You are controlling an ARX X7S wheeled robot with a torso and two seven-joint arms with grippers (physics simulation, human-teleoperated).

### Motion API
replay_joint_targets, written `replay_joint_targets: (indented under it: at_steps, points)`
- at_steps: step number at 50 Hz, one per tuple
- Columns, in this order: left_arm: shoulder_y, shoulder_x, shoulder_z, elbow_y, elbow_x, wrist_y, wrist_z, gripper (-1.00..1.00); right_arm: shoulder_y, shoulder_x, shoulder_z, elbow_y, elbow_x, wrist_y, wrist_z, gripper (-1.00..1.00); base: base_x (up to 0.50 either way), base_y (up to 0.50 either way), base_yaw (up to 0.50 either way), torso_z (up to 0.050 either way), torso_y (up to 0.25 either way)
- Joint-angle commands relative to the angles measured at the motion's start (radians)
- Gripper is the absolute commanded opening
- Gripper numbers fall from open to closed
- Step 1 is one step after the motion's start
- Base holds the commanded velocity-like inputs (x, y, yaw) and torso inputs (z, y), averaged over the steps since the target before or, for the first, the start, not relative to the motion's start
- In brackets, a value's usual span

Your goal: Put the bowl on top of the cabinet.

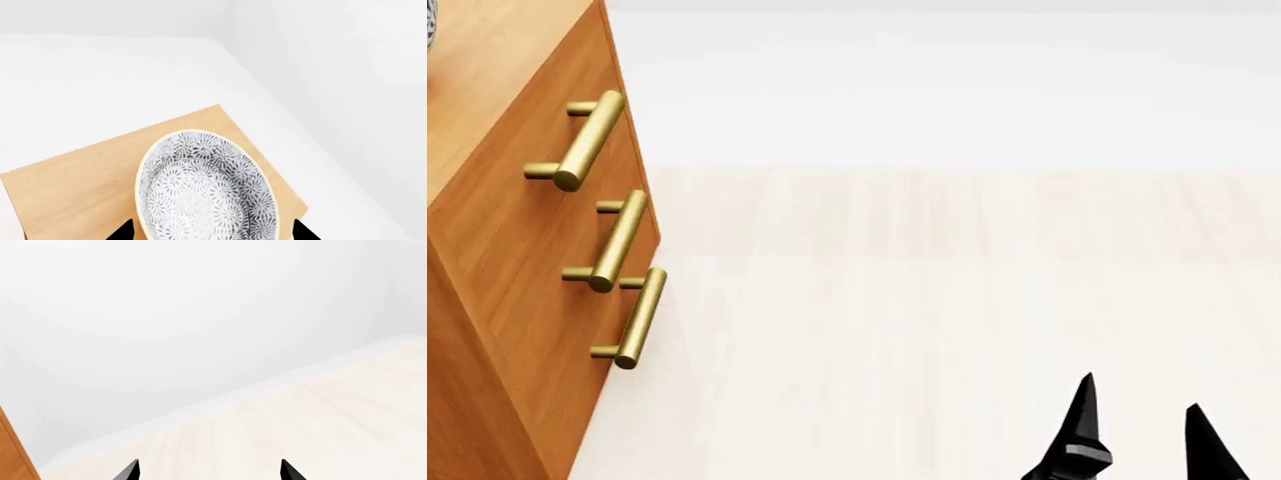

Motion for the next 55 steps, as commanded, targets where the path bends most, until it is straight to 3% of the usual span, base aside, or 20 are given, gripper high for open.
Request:
replay_joint_targets:
  at_steps: [1,8,14,22,55]
  points:
    - [-0.040,0.021,0.060,-0.002,-0.001,-0.016,-0.004,1.00,-0.004,0.002,0.001,-0.007,0.001,-0.001,-0.001,1.00,0.00,0.00,0.00,0.000,0.000]
    - [-0.064,0.038,0.129,-0.043,-0.007,-0.005,0.030,1.00,-0.004,0.001,0.001,-0.007,0.002,0.000,-0.003,1.00,0.00,0.00,0.00,0.000,0.000]
    - [-0.035,0.066,0.191,0.057,-0.080,-0.078,-0.011,1.00,-0.009,0.004,0.002,-0.014,0.004,-0.002,-0.004,1.00,0.00,0.00,0.00,0.000,0.000]
    - [-0.026,0.059,0.270,0.074,-0.168,-0.088,-0.060,1.00,-0.015,0.007,0.005,-0.022,0.007,-0.006,-0.004,1.00,0.00,0.00,0.00,0.000,0.000]
    - [-0.128,0.061,0.640,-0.010,-0.366,-0.059,-0.077,1.00,-0.026,0.011,0.012,-0.035,0.011,-0.011,-0.006,1.00,0.00,0.00,0.00,0.000,0.000]
